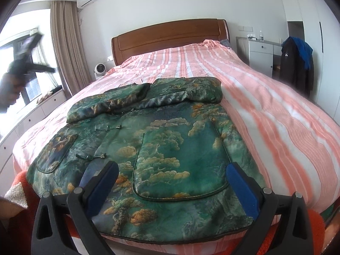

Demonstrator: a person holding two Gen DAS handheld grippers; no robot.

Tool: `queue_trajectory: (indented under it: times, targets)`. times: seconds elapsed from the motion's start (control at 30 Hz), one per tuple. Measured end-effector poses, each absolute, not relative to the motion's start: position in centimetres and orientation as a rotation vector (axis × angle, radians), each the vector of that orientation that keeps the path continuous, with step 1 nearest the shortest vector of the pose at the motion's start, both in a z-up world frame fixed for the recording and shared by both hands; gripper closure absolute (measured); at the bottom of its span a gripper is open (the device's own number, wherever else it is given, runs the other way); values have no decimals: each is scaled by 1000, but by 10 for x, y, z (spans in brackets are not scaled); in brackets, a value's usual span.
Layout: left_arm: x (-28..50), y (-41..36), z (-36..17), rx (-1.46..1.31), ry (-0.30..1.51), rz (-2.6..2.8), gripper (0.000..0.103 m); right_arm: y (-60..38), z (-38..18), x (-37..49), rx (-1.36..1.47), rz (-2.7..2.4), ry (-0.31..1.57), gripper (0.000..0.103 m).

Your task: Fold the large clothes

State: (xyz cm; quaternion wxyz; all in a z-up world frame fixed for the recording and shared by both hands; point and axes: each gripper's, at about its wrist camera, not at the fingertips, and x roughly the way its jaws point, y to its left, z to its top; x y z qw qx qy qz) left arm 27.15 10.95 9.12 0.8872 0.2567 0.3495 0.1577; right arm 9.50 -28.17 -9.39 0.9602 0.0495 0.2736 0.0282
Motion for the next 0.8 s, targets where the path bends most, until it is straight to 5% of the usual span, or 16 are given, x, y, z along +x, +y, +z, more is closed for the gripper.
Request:
queue_trajectory:
  times: [0.17, 0.3, 0.57, 0.8]
  targets:
    - [226, 170, 116, 613, 892, 488, 1, -277, -99, 103, 97, 70, 576, 3]
    - [198, 160, 62, 360, 977, 281, 1, -270, -102, 106, 89, 81, 590, 3]
    - [193, 60, -85, -25, 865, 5, 1, -261, -98, 98, 30, 42, 569, 3]
    - [176, 54, -101, -159, 762, -6, 1, -249, -100, 95, -20, 27, 570, 3]
